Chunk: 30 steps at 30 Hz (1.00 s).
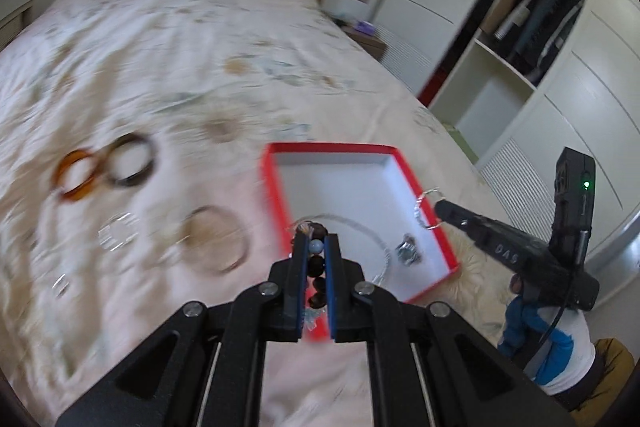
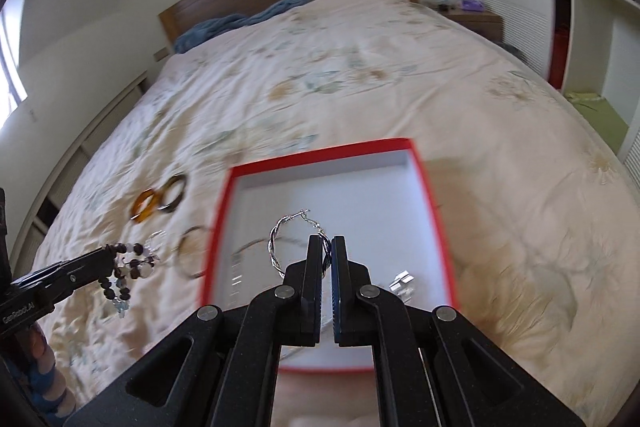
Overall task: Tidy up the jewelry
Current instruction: 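Carry bracelet and earring into the red box and open both tools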
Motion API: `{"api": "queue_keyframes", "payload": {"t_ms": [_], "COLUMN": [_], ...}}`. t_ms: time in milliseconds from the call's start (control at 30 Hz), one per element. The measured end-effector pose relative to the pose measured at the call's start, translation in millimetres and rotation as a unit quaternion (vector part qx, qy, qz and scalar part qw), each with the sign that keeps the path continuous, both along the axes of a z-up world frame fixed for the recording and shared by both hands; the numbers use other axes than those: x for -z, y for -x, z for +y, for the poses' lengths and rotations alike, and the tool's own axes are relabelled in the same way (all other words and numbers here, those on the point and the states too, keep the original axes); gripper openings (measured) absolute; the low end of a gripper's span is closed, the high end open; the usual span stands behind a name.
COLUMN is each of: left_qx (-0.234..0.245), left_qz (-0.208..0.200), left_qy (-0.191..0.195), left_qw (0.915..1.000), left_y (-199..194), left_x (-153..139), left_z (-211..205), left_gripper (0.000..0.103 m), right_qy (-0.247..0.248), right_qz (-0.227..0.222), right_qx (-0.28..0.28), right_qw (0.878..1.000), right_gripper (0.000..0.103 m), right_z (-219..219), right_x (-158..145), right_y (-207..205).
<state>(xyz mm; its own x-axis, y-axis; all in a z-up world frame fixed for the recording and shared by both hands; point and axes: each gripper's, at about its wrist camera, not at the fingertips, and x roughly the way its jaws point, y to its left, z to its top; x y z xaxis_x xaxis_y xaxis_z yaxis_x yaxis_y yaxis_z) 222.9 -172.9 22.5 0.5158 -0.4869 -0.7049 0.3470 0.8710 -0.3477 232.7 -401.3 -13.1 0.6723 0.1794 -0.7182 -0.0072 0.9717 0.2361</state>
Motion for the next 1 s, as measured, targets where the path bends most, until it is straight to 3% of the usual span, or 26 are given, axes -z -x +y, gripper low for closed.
{"api": "queue_keyframes", "payload": {"t_ms": [300,633,867,933,1000], "left_qx": [0.023,0.022,0.018,0.016,0.015], "left_qz": [0.019,0.063,0.107,0.108,0.105], "left_qy": [-0.041,-0.074,-0.055,-0.055,-0.055], "left_qw": [0.9987,0.9950,0.9926,0.9925,0.9928], "left_y": [-66,-113,-125,-125,-123], "left_x": [44,84,98,97,93], "left_z": [-82,-102,-97,-98,-98], "left_gripper": [0.007,0.007,0.009,0.009,0.010], "right_qy": [0.016,0.046,0.089,0.099,0.105], "right_qz": [0.026,0.057,0.069,0.074,0.079], "right_qx": [0.001,-0.022,-0.037,-0.040,-0.040], "right_qw": [1.000,0.997,0.993,0.991,0.990], "right_gripper": [0.004,0.004,0.004,0.006,0.015], "right_z": [-32,-36,-24,-21,-19], "right_x": [38,65,70,70,69], "right_y": [-50,-80,-83,-82,-80]}}
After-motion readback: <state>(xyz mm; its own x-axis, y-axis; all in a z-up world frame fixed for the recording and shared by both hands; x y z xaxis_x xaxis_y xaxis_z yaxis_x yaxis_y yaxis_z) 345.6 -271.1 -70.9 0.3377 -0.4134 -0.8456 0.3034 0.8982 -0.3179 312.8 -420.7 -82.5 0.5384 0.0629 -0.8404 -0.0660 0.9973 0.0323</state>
